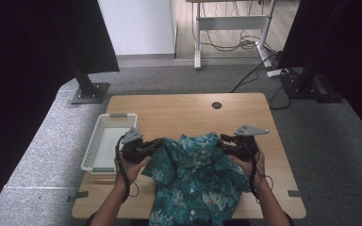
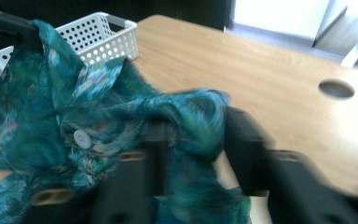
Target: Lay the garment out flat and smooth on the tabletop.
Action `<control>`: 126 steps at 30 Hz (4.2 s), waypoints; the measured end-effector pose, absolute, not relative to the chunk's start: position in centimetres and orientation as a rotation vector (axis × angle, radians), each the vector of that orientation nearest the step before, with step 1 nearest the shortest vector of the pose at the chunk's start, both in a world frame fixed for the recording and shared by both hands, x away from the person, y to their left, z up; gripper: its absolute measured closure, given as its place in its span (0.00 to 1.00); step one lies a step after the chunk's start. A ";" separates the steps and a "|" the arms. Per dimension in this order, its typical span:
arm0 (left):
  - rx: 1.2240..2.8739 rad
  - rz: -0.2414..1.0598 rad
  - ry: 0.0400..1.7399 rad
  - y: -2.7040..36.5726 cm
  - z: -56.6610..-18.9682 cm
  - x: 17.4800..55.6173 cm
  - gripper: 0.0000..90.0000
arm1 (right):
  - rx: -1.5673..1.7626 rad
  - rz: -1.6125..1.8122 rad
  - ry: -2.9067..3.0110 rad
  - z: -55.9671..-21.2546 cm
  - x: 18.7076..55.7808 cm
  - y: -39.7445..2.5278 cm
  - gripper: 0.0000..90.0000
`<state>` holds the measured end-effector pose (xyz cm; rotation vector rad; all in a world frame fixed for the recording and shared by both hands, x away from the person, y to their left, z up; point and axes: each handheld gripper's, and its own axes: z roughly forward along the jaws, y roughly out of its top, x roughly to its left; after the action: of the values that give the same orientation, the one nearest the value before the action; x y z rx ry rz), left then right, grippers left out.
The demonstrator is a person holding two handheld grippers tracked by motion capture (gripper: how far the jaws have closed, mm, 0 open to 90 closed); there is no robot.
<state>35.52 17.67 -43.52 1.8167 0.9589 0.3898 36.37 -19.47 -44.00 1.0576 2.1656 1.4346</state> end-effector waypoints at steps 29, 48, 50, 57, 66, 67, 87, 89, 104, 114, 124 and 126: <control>1.914 0.209 0.851 16.4 -48.2 31.7 0.67 | 1.060 1.416 2.324 -47.8 32.2 -20.8 0.51; 1.960 0.105 0.987 17.6 -53.7 31.7 0.55 | 1.353 1.339 2.366 -54.6 31.4 -24.9 0.37; 1.967 0.107 0.994 17.8 -53.9 31.7 0.53 | 1.362 1.326 2.370 -54.9 31.4 -25.1 0.36; 1.971 0.115 1.024 18.2 -54.4 31.8 0.48 | 1.389 1.309 2.369 -55.4 31.5 -25.6 0.34; 1.978 0.134 1.071 18.3 -54.9 32.3 0.43 | 1.409 1.287 2.322 -55.5 31.8 -26.9 0.35; 1.978 0.134 1.071 18.3 -54.9 32.3 0.43 | 1.409 1.287 2.322 -55.5 31.8 -26.9 0.35; 1.944 0.199 1.185 17.3 -54.7 35.1 0.41 | 1.456 1.192 2.297 -55.1 35.9 -29.8 0.38; 1.942 0.202 1.189 17.2 -54.7 35.2 0.41 | 1.463 1.185 2.293 -55.0 36.1 -29.9 0.38; 1.904 0.258 1.185 17.2 -54.3 35.2 0.40 | 1.489 1.220 2.258 -55.0 35.5 -30.2 0.35; 1.901 0.200 1.023 16.5 -53.2 31.8 0.40 | 1.299 1.416 2.354 -53.7 30.7 -24.8 0.33; 1.880 0.161 1.130 17.2 -54.7 33.8 0.39 | 1.176 1.423 2.535 -55.4 27.2 -17.8 0.32; 1.879 0.148 1.128 17.2 -54.8 33.9 0.39 | 1.169 1.415 2.545 -55.8 27.1 -17.5 0.33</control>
<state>33.85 17.18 -54.84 1.8789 1.1275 0.1482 27.13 -17.54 -55.77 1.1693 2.5454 1.4145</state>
